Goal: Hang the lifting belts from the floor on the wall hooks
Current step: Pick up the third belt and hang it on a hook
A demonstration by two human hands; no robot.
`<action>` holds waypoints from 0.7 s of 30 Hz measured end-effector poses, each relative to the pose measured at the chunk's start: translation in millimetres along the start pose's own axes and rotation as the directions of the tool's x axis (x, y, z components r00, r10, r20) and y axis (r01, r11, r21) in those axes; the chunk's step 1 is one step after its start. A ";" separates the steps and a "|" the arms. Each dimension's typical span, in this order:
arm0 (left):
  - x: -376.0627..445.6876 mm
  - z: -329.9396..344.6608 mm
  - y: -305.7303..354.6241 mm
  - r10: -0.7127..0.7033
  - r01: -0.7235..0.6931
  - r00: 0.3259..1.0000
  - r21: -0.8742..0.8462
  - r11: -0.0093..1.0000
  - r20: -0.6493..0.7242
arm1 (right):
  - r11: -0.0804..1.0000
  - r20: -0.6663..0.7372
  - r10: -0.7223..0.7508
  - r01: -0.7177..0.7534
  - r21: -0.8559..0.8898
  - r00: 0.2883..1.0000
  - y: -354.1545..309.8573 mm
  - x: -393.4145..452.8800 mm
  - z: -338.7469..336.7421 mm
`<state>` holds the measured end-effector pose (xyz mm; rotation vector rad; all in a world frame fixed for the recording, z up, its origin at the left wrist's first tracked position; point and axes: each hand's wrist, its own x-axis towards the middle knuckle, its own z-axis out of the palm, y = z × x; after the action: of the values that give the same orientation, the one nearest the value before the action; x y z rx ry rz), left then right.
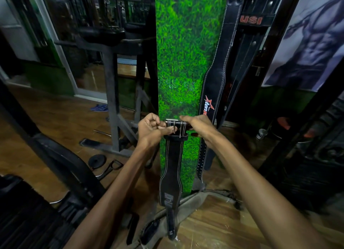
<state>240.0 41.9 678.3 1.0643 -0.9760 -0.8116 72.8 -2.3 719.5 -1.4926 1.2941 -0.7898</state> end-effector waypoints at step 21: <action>150.3 39.9 139.4 0.296 -0.322 0.943 0.189 0.928 0.153 | 0.789 -0.485 -0.584 0.596 -0.150 0.651 -152.8 46.0 -50.3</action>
<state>268.2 -65.6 855.0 1.0143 -1.3203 -0.5232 88.6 -65.1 873.8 -1.7838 1.1389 -1.7289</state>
